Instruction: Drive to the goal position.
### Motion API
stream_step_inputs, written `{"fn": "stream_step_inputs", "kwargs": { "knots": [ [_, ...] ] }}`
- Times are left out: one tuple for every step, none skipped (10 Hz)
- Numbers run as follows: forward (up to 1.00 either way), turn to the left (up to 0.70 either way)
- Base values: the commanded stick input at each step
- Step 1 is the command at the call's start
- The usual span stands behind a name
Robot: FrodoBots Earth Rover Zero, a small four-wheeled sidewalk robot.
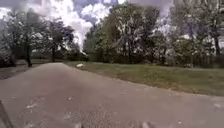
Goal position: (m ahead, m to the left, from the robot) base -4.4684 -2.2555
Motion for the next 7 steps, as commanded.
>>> {"fn": "stream_step_inputs", "kwargs": {
  "knots": [
    [0.00, -0.45],
    [0.00, -0.45],
    [0.00, -0.45],
    [0.00, -0.45],
    [0.00, -0.45],
    [0.00, -0.45],
    [0.00, -0.45]
  ]
}}
